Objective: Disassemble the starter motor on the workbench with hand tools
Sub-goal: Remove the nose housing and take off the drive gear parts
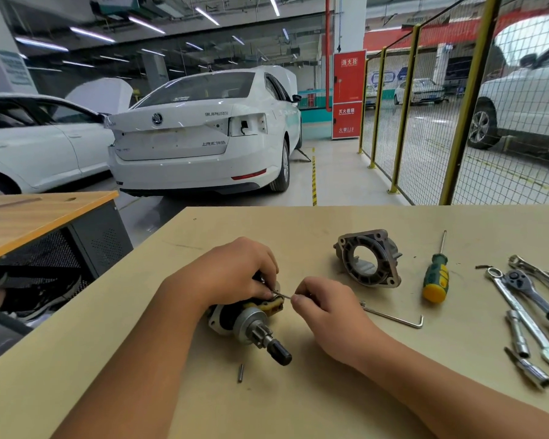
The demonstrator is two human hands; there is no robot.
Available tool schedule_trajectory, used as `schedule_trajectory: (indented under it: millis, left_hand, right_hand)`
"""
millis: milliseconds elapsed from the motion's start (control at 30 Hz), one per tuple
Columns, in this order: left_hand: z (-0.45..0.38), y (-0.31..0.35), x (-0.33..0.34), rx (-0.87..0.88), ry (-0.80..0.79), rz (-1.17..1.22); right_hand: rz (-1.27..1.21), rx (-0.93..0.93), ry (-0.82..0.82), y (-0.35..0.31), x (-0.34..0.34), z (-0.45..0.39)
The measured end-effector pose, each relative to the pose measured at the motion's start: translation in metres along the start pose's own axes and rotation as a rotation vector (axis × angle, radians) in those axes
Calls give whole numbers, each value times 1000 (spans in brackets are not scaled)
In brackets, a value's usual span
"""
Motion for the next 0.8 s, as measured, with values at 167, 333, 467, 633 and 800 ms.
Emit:
schedule_trajectory:
  millis: [167,333,467,633,800]
  left_hand:
    - [1,-1,0,-9,-4,4]
    - [0,-2,1,-13,6,14]
    - [-1,-1,2,0,9,7]
    - [-1,-3,4,2,-2,18]
    - [-1,-3,3,2,7,31]
  right_hand:
    - [46,-70,-11,-7,0,3]
    - [87,-71,27,-4,-1,3]
    - [53,-66,22,-4,-1,3]
    - [54,-93,3,-8,0,4]
    - [55,-76,38,-9,-1,5]
Point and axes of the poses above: each hand's wrist, its own z-axis away from the middle knuckle, its own x-axis out of the palm, y = z × x, the point moved 9 cm from there along -z, towards the middle knuckle, and after that the axes turned 2 degrees about -z, right-handed, at the moved point
